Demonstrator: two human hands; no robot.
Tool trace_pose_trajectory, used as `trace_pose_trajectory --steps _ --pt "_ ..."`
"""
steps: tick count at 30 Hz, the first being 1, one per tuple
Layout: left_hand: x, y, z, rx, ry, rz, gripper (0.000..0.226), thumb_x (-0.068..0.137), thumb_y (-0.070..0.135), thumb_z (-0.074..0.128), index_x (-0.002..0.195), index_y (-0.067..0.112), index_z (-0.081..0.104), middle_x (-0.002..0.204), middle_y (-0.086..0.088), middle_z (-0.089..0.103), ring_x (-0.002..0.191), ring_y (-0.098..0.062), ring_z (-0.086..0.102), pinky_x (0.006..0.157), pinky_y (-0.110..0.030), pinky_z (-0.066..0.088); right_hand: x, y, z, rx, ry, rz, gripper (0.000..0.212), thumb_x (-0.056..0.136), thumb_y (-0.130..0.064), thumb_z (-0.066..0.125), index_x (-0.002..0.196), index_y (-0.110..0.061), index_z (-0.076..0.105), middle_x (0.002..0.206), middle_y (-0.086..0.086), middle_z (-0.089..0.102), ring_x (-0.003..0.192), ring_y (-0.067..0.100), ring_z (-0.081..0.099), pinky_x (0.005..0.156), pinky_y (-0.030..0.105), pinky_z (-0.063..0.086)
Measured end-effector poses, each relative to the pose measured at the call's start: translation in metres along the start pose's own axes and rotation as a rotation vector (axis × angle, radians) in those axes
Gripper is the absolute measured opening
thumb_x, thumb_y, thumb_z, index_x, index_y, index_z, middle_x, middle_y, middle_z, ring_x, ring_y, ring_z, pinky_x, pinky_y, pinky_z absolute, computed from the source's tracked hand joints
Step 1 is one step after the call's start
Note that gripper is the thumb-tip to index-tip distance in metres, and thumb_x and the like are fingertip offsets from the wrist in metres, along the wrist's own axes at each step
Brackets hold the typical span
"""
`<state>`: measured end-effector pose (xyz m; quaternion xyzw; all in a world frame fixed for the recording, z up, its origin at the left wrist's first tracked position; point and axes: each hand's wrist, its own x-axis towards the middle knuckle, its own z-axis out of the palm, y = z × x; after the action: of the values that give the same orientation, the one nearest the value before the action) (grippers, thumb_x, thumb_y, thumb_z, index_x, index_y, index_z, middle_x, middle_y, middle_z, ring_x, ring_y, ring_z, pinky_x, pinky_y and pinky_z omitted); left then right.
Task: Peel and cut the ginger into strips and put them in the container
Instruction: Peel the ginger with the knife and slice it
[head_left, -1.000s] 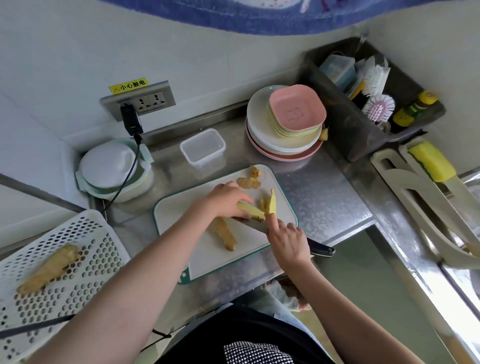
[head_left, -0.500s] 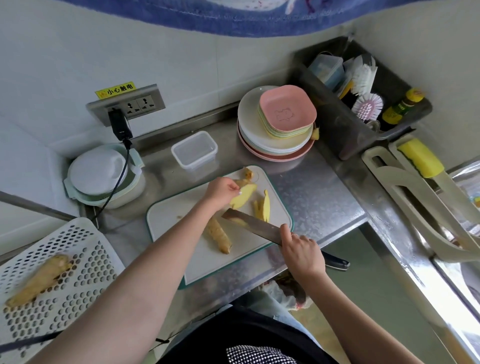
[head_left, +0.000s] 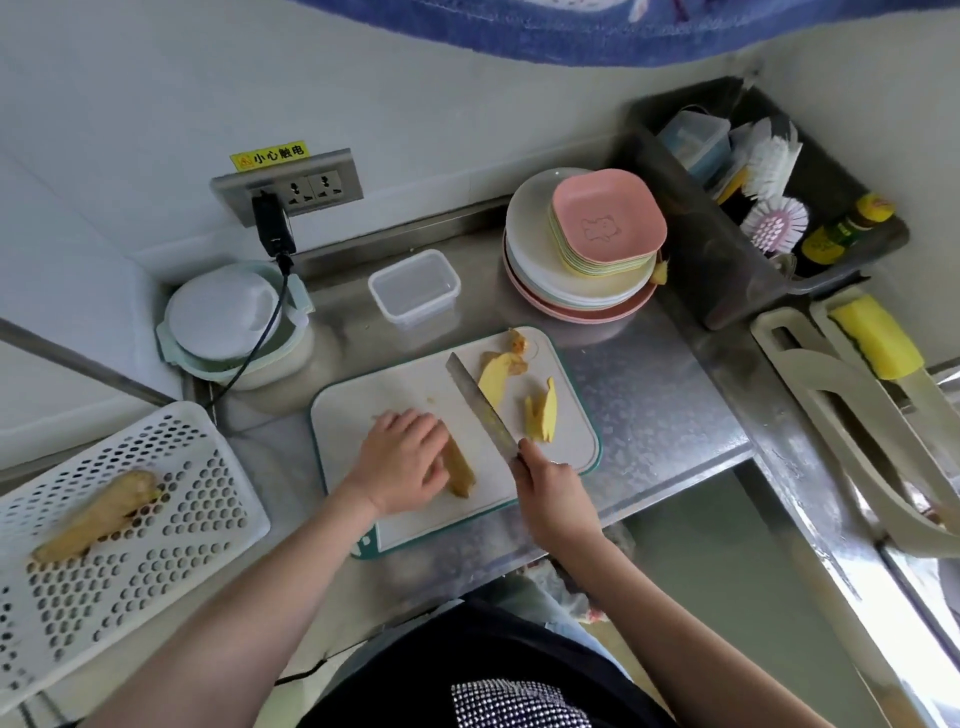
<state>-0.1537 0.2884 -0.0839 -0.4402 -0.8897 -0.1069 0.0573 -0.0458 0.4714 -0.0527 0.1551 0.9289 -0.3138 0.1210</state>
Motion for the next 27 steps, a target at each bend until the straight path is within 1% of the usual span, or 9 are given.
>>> trace_pose_trajectory --steps 2,3,7,10,13,17,21,24,27 --pt "-0.015 0.01 0.006 0.049 -0.116 0.188 0.027 0.071 0.031 0.045 0.08 0.012 0.063 0.079 -0.003 0.059 0.078 -0.023 0.047 0.071 -0.033 0.031 0.002 -0.013 0.003 0.069 -0.022 -0.005 0.018 0.103 -0.027 0.035 0.086 -0.019 0.033 0.064 0.004 0.047 0.06 0.031 0.048 0.054 0.037 0.039" --pt "-0.017 0.014 0.01 0.061 -0.164 0.232 0.031 0.07 0.034 0.044 0.082 0.013 0.064 0.081 -0.003 0.06 0.081 -0.022 0.046 0.073 -0.033 0.031 0.003 -0.018 0.005 0.078 -0.034 -0.009 0.019 0.103 -0.027 0.035 0.086 -0.02 0.033 0.064 0.005 0.047 0.059 0.031 0.047 0.055 0.037 0.04" --pt "-0.01 0.015 0.018 0.103 -0.283 0.217 0.033 0.066 0.037 0.052 0.087 0.015 0.062 0.087 -0.003 0.061 0.087 -0.023 0.051 0.078 -0.033 0.033 0.003 -0.026 0.014 0.007 -0.071 0.011 0.018 0.103 -0.032 0.032 0.09 -0.02 0.031 0.074 0.014 0.056 0.065 0.036 0.054 0.054 0.036 0.04" --pt "-0.007 0.012 0.018 0.084 -0.273 0.232 0.041 0.056 0.039 0.071 0.089 0.017 0.06 0.09 -0.002 0.061 0.089 -0.021 0.049 0.078 -0.032 0.04 0.001 -0.025 0.022 -0.035 -0.084 0.018 0.017 0.104 -0.033 0.031 0.092 -0.021 0.03 0.074 0.011 0.054 0.065 0.033 0.053 0.054 0.034 0.041" --pt "-0.005 0.011 0.013 0.049 -0.261 0.264 0.046 0.049 0.04 0.078 0.088 0.019 0.063 0.09 0.0 0.063 0.09 -0.019 0.044 0.07 -0.028 0.051 -0.003 -0.025 0.029 -0.039 -0.084 0.032 0.015 0.104 -0.031 0.031 0.092 -0.022 0.028 0.074 0.01 0.054 0.065 0.033 0.053 0.055 0.036 0.044" --pt "-0.002 0.006 0.012 0.06 -0.299 0.325 0.049 0.047 0.041 0.08 0.089 0.019 0.065 0.09 0.0 0.065 0.087 -0.02 0.046 0.066 -0.026 0.051 -0.007 -0.026 0.032 -0.033 -0.088 0.047 0.014 0.104 -0.03 0.03 0.093 -0.021 0.028 0.076 0.011 0.057 0.064 0.033 0.053 0.053 0.035 0.042" --pt "-0.001 0.004 0.011 0.037 -0.331 0.362 0.066 0.045 0.04 0.081 0.097 0.018 0.046 0.087 0.0 0.065 0.08 -0.021 0.057 0.062 -0.025 0.051 -0.013 -0.027 0.036 -0.055 -0.097 0.061 0.015 0.104 -0.028 0.03 0.092 -0.02 0.025 0.075 0.013 0.055 0.064 0.035 0.053 0.055 0.039 0.044" --pt "-0.001 0.002 0.013 0.037 -0.332 0.372 0.066 0.047 0.04 0.08 0.096 0.019 0.041 0.088 0.001 0.064 0.086 -0.02 0.046 0.063 -0.025 0.051 -0.013 -0.027 0.037 -0.013 -0.098 0.075 0.015 0.104 -0.028 0.03 0.092 -0.019 0.027 0.075 0.013 0.055 0.065 0.035 0.053 0.055 0.038 0.042" --pt "-0.001 0.0 0.014 0.018 -0.358 0.358 0.06 0.049 0.039 0.075 0.094 0.019 0.041 0.088 0.001 0.063 0.087 -0.019 0.041 0.06 -0.025 0.051 -0.012 -0.027 0.036 0.026 -0.085 0.067 0.018 0.104 -0.033 0.03 0.092 -0.019 0.03 0.075 0.014 0.057 0.066 0.036 0.055 0.056 0.041 0.047"
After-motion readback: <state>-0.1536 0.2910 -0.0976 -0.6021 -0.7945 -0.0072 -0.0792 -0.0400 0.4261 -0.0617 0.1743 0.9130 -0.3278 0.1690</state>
